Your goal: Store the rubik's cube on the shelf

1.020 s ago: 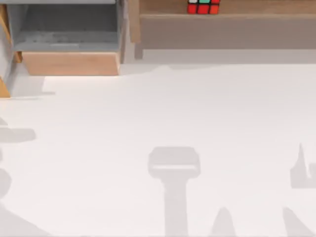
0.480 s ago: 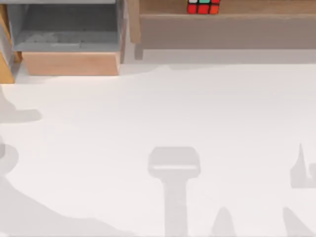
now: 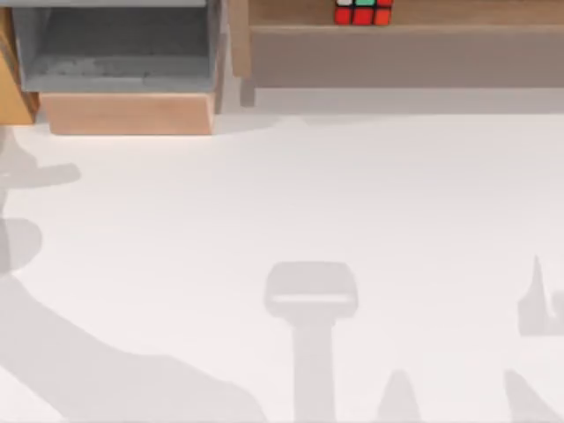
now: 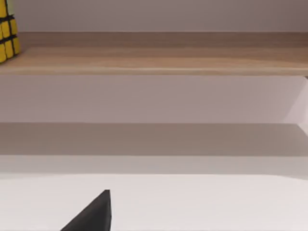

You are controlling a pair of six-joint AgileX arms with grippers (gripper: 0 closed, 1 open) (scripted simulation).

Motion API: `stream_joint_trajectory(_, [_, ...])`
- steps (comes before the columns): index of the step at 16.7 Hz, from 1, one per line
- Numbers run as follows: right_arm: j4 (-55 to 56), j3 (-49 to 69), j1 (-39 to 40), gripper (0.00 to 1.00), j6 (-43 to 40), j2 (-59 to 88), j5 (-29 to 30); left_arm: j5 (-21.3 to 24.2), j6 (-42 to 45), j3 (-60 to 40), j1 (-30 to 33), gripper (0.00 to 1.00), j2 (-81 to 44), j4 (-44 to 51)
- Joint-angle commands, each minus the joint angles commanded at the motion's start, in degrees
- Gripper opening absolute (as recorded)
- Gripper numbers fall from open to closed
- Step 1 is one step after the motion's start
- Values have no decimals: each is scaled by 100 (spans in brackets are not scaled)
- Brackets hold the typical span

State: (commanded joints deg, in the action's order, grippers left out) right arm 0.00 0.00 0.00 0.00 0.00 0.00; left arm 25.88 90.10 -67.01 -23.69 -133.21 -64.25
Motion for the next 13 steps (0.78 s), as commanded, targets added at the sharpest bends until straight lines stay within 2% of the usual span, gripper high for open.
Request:
stream_joint_trajectory(3, [0,0,0,100,0,0,0,-112,-6,-432,102,0,-188,235])
stream_joint_trajectory(7, [0,0,0,100,0,0,0,-126,-10,-482,115,0,-206,264])
stream_joint_trajectory(13, [0,0,0,100,0,0,0,-126,-10,-482,115,45,-206,264])
